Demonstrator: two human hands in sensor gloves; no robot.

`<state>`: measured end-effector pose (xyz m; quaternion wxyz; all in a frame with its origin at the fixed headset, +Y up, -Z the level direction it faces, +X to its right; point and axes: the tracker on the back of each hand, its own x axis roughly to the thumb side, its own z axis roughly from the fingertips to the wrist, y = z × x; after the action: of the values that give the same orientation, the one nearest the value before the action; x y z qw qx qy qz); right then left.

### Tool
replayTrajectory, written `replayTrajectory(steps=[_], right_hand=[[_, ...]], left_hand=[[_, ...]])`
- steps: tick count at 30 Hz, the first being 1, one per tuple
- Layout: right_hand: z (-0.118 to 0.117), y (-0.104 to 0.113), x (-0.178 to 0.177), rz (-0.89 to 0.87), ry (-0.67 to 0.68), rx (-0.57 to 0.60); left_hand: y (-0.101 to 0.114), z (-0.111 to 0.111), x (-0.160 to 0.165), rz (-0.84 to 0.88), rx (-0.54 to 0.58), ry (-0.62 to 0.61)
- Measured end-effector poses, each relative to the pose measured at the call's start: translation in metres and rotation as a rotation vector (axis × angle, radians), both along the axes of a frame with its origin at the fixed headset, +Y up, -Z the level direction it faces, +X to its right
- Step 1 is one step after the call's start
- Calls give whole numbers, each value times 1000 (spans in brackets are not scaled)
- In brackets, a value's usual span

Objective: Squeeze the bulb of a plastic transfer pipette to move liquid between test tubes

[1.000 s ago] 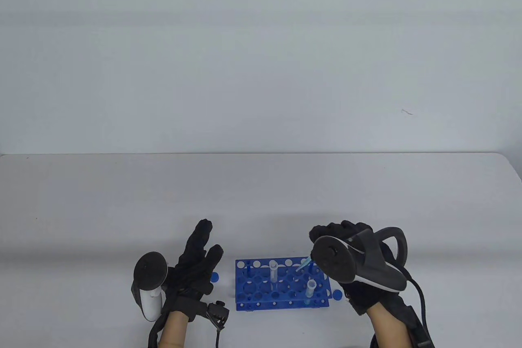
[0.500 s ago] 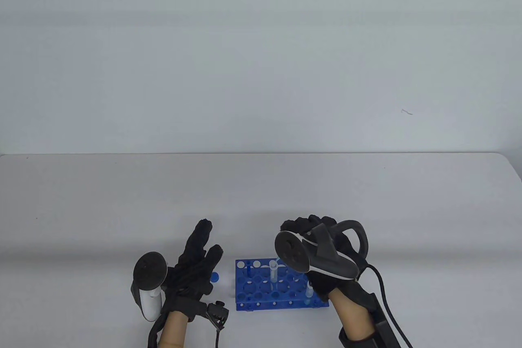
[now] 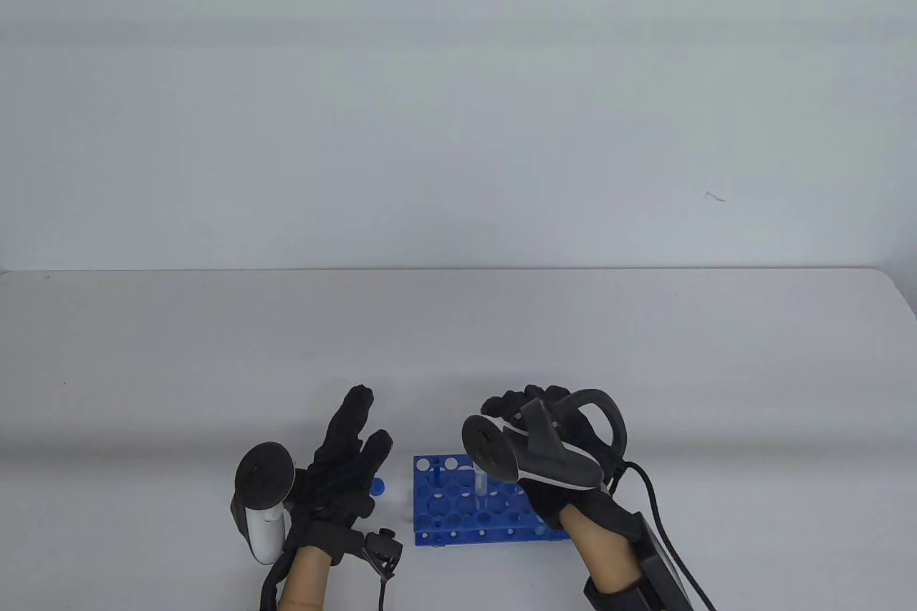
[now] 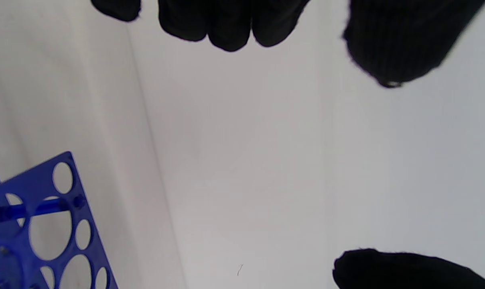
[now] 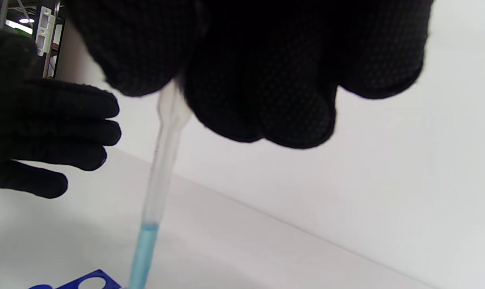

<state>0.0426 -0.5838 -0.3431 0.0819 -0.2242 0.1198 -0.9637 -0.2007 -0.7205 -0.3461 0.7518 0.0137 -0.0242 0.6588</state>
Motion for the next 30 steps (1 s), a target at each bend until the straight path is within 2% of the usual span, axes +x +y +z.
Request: replayTrajectory(steps=[14,22,30], right_hand=[[-3,-14,-8,77,24,70],[-2,-16,-9,95,39,114],[-2,-16,-9,99,44,107]], left_hand=[[0,0,0,-1,-1,0],[0,0,0,-2,0,1],[0,0,0,-4,-1,1]])
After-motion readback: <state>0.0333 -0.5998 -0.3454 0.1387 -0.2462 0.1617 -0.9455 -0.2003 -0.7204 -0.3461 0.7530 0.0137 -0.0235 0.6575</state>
